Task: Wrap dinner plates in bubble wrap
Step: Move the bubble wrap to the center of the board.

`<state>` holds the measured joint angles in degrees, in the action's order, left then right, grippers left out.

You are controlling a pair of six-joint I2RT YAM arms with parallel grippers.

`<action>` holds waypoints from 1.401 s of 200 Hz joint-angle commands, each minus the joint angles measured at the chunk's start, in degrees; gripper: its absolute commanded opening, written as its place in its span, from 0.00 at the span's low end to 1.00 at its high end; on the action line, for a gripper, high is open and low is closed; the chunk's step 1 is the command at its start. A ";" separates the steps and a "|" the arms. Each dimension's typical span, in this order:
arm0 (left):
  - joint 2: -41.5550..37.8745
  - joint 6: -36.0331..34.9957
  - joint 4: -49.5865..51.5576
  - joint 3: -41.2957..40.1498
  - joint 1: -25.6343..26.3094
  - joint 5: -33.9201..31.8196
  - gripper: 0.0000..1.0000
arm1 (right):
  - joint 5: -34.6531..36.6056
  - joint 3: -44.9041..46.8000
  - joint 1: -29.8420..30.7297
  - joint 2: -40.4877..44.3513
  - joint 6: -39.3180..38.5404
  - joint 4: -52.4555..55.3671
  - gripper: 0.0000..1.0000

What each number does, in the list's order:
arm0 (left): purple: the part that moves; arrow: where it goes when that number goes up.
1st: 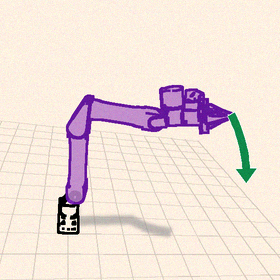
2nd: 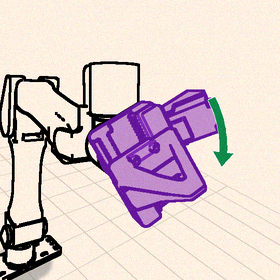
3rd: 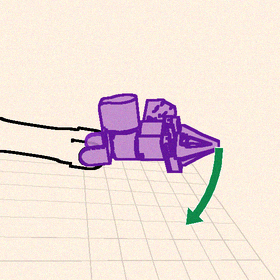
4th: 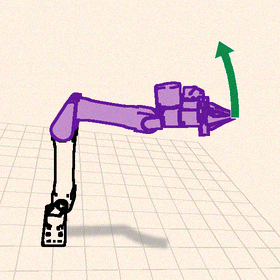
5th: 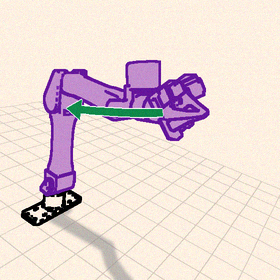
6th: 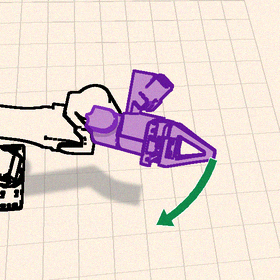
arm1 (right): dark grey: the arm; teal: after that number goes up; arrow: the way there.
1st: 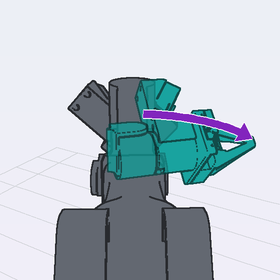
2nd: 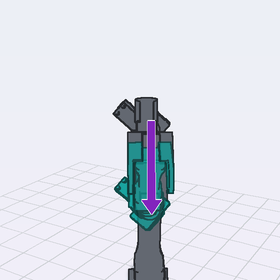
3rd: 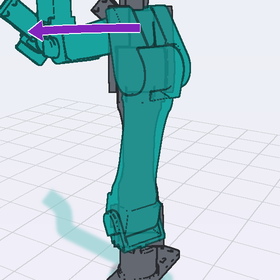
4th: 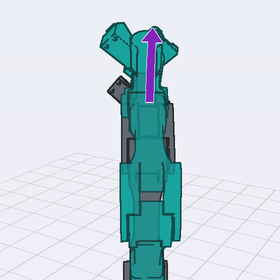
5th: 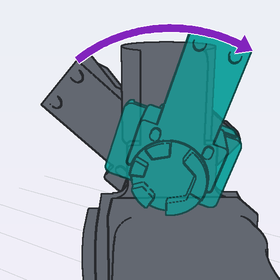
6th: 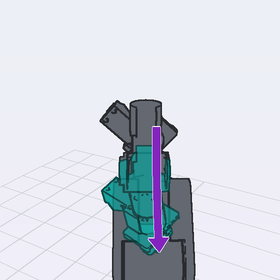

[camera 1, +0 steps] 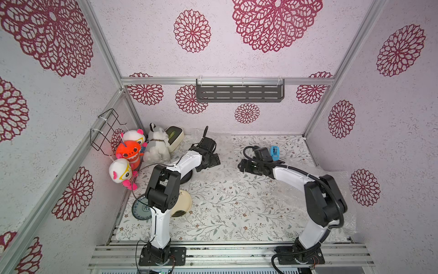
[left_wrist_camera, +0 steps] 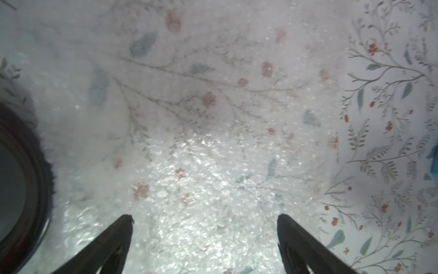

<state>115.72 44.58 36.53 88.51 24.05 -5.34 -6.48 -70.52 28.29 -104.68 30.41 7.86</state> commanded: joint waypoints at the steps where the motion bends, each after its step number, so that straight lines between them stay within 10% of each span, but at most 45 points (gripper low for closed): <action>1: -8.83 0.16 -1.00 -3.38 -1.26 -3.34 0.98 | 11.42 -7.29 3.81 -6.86 -1.33 5.95 0.89; 28: -15.00 1.42 -0.02 -10.07 -3.63 -3.64 0.98 | 17.37 -16.73 7.43 -16.10 -3.93 12.80 0.83; 62: -21.83 3.85 -1.78 -18.72 -5.32 -4.64 0.98 | 20.34 -17.56 9.76 -17.94 -6.57 14.78 0.48; 115: -26.15 0.17 -3.03 -19.78 -5.54 -1.30 0.98 | 13.95 -4.18 7.33 -2.74 -29.69 14.96 0.07; 185: -18.34 -10.56 -7.59 -9.32 -2.91 8.49 0.98 | -2.10 3.71 -8.17 11.25 -70.56 15.78 0.18; 207: -12.47 -12.05 -6.43 -3.20 -1.98 8.79 0.98 | 4.00 -3.86 -9.06 4.26 -76.85 16.12 0.46; 221: -8.64 -12.53 -6.22 0.72 -1.96 10.74 0.98 | 7.97 -5.44 -9.31 3.03 -72.78 8.64 0.61; 228: -6.45 -13.02 -6.34 2.70 -1.91 11.78 0.98 | 7.57 -6.83 -9.53 3.34 -68.32 7.21 0.98; 280: 13.49 -15.99 2.92 23.24 -3.77 6.81 0.98 | 1.78 6.16 -9.11 12.03 -7.00 -4.53 0.99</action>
<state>121.97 30.96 32.56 103.63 21.96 5.19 -1.48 -71.22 18.70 -98.26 -12.16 10.20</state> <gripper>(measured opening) 0.977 0.987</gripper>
